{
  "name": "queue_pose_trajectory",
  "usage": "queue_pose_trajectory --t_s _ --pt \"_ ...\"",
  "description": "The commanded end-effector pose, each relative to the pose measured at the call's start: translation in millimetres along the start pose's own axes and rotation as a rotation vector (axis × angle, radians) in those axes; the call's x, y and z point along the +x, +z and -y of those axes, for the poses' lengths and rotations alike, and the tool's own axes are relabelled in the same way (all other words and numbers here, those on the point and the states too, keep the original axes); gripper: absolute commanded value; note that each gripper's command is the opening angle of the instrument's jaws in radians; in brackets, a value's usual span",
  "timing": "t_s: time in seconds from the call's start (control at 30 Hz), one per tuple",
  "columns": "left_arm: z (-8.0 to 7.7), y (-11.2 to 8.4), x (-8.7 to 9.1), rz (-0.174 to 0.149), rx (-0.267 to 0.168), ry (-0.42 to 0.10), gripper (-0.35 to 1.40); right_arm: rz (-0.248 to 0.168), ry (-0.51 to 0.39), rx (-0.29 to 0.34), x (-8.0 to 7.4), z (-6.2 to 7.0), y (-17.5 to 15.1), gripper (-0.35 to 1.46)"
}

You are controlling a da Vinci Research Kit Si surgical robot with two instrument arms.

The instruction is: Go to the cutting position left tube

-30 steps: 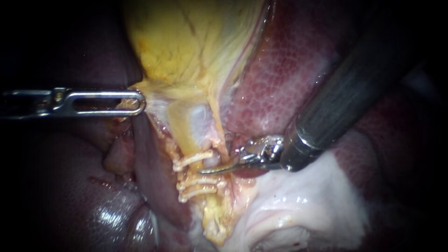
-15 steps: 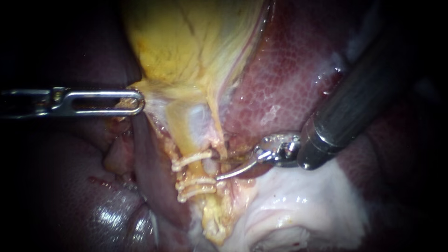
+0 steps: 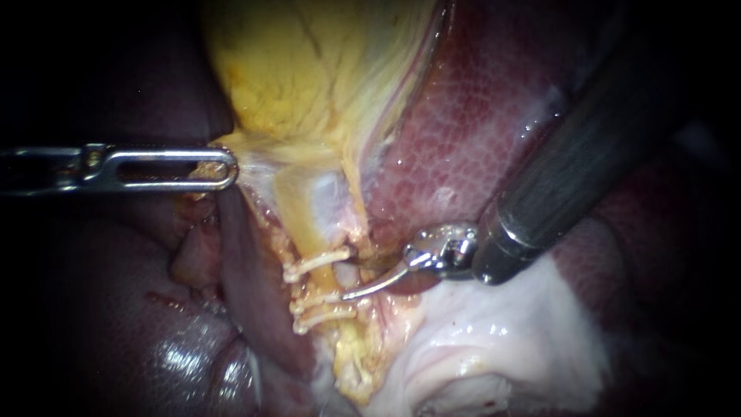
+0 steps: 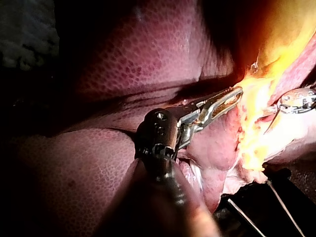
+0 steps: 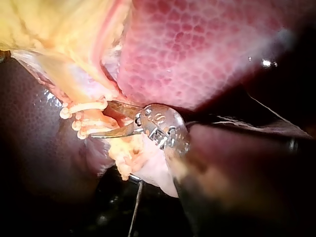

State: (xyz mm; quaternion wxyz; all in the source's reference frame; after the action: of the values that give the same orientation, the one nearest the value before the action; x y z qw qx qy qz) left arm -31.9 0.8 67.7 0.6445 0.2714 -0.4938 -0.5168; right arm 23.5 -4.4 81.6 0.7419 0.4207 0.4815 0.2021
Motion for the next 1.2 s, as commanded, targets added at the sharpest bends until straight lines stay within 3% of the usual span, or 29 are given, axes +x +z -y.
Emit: queue_pose_trajectory --t_s 0.03,0.27,0.37,0.43,0.67,0.9,1.2 --pt "0.0 0.0 0.0 0.0 0.0 0.0 -0.35 -0.011 0.001 0.007 0.1 0.0 0.2 1.2" --pt "0.0 0.0 0.0 0.0 0.0 0.0 -0.35 -0.057 0.004 0.037 0.7 0.9 0.4 1.21" --pt "0.0 0.0 0.0 0.0 0.0 0.0 -0.35 -0.072 0.003 0.081 0.8 1.6 0.6 1.23" --pt "0.0 0.1 0.0 0.0 0.0 0.0 -0.35 -0.06 -0.003 0.136 0.9 2.2 0.8 1.23" --pt "-0.3 0.1 -0.1 0.0 0.0 0.0 -0.35 -0.037 -0.027 0.182 0.6 3.7 2.2 1.23" --pt "-0.5 0.5 -0.1 0.001 -0.001 0.0 -0.35 -0.02 -0.02 0.203 -0.2 3.9 3.4 1.23" --pt "-0.6 1.4 0.0 0.003 -0.004 0.001 -0.35 -0.033 -0.021 0.217 0.4 3.8 4.4 1.23"
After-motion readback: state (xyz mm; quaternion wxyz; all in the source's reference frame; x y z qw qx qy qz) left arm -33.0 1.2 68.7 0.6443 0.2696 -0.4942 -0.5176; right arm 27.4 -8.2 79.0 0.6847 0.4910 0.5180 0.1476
